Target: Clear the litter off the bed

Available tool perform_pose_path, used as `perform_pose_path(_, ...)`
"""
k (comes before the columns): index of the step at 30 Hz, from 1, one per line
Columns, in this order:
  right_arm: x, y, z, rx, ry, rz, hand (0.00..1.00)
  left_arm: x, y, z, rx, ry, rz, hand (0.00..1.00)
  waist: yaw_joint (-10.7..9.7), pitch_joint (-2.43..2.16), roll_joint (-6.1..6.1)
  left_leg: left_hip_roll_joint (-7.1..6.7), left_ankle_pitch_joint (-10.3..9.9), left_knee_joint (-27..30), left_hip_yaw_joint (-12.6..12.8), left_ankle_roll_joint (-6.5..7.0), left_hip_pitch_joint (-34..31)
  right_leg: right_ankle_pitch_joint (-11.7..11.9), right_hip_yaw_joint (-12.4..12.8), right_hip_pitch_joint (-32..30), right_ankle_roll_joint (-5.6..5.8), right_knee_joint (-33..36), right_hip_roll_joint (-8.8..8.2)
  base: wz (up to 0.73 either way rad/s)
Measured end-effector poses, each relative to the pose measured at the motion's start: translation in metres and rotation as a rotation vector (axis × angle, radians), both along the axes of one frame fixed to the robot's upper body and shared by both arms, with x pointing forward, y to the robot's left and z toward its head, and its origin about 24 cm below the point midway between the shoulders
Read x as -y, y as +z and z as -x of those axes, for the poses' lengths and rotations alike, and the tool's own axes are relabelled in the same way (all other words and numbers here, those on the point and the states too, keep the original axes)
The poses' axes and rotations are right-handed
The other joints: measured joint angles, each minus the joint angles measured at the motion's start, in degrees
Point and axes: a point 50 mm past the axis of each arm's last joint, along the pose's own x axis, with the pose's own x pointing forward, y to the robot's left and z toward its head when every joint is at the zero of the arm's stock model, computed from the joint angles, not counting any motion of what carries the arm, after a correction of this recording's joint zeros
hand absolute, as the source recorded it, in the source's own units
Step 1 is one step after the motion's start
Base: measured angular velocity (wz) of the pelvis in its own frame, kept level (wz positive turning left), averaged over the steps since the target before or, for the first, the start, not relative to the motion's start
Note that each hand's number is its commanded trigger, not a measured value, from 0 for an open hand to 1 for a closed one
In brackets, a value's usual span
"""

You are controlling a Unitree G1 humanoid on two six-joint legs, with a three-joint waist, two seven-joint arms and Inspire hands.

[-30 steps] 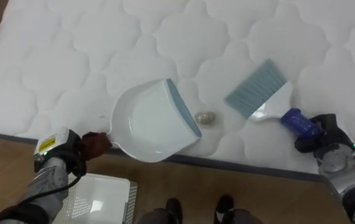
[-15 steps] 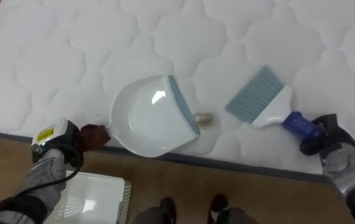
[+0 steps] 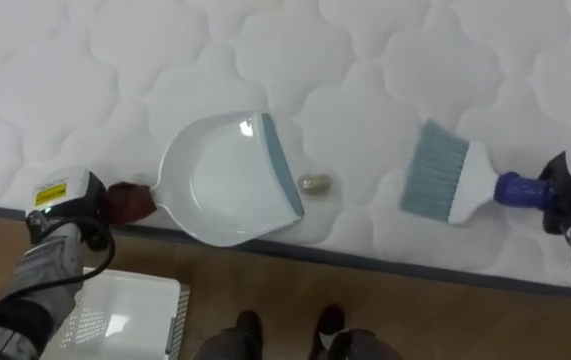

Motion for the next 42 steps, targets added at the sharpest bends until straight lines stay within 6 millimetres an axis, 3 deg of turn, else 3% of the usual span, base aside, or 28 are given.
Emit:
perform_pose_path(5, -0.005, 0.017, -0.014, -0.033, 0.122, 0.201, 1.00, -0.002, 0.012, -0.006, 0.024, -0.050, -0.070, 1.00, 1.4, 0.00, -1.56, 0.85, -0.1, 0.1, 0.3, -0.21, -0.1, 0.4, 0.2, 0.1, -0.46, -1.0, 1.06, -0.07)
perform_pose_path(11, -0.016, 0.038, -0.029, -0.032, 0.243, 0.357, 1.00, -0.006, 0.017, -0.008, 0.032, -0.071, -0.095, 1.00, 1.5, 0.08, -1.86, 1.41, -0.1, 0.0, 0.7, -0.20, -0.1, 1.3, 0.3, 0.6, -0.35, -2.1, 1.65, -0.04)
perform_pose_path(16, -0.024, 0.042, -0.033, -0.040, 0.267, 0.374, 1.00, -0.008, 0.019, -0.008, 0.037, -0.080, -0.105, 1.00, 1.3, 0.12, -1.93, 1.65, -0.1, -0.4, 0.9, -0.20, 0.0, 1.8, 0.1, 0.9, -0.32, -3.4, 1.95, -0.02)
perform_pose_path(23, -0.033, 0.045, -0.037, -0.033, 0.260, 0.308, 1.00, -0.011, 0.023, -0.009, 0.061, -0.080, -0.121, 1.00, 1.3, 0.12, -1.92, 2.36, 0.0, -1.1, 1.4, -0.31, 0.4, 3.1, 0.6, 1.6, -0.47, -5.3, 3.19, -0.08)
perform_pose_path(33, -0.028, 0.037, -0.034, -0.104, 0.160, 0.147, 1.00, -0.009, 0.023, -0.009, 0.058, -0.097, -0.115, 1.00, 1.4, 0.16, -1.89, 2.58, -0.2, -2.0, 1.3, -0.61, 1.0, 3.3, 0.9, 2.3, -0.46, -6.1, 3.74, -0.01)
perform_pose_path(42, -0.026, 0.031, -0.031, -0.170, 0.091, 0.000, 1.00, -0.008, 0.023, -0.010, 0.058, -0.103, -0.108, 1.00, 1.4, 0.40, -1.49, 3.73, -0.4, -2.1, 1.3, -1.35, 1.1, 3.6, 0.1, 2.8, -1.08, -7.2, 4.79, 0.00)
